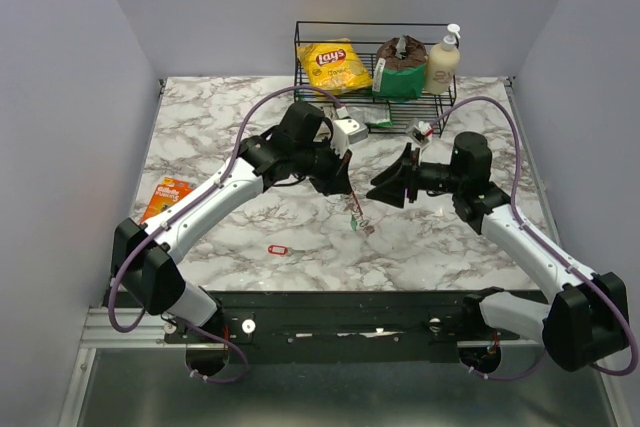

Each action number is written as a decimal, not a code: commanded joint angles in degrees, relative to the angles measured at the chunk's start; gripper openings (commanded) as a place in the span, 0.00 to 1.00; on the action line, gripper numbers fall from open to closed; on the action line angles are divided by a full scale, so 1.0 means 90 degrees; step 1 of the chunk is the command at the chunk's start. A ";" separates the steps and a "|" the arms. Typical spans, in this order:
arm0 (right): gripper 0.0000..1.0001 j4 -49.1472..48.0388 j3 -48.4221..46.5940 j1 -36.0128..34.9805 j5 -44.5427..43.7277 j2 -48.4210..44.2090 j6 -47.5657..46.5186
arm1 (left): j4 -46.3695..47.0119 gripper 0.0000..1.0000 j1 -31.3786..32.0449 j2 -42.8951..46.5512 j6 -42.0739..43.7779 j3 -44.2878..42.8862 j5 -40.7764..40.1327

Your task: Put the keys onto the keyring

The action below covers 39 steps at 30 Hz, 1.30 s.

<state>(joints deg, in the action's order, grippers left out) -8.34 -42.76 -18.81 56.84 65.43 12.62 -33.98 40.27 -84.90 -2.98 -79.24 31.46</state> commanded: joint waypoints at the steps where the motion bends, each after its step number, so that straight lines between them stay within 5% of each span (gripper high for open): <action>1: 0.60 -0.0479 0.0122 -0.0039 0.0452 -0.0014 0.0179 | -0.0610 0.00 0.0076 0.0000 0.0205 -0.0219 -0.0020; 35: 0.55 -0.0587 -0.0092 -0.0449 0.1136 0.0728 0.0082 | -0.0942 0.00 0.0496 -0.0342 0.0703 -0.0736 0.0664; 39: 0.40 -0.0577 -0.0122 -0.0459 0.1311 0.0767 0.0053 | -0.0893 0.00 0.0496 -0.0322 0.0712 -0.0727 0.0713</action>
<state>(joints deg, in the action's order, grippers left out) -13.56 -42.04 -22.55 65.34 71.68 14.37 -42.96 44.38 -88.07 2.68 -83.99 35.20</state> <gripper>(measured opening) 0.457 0.011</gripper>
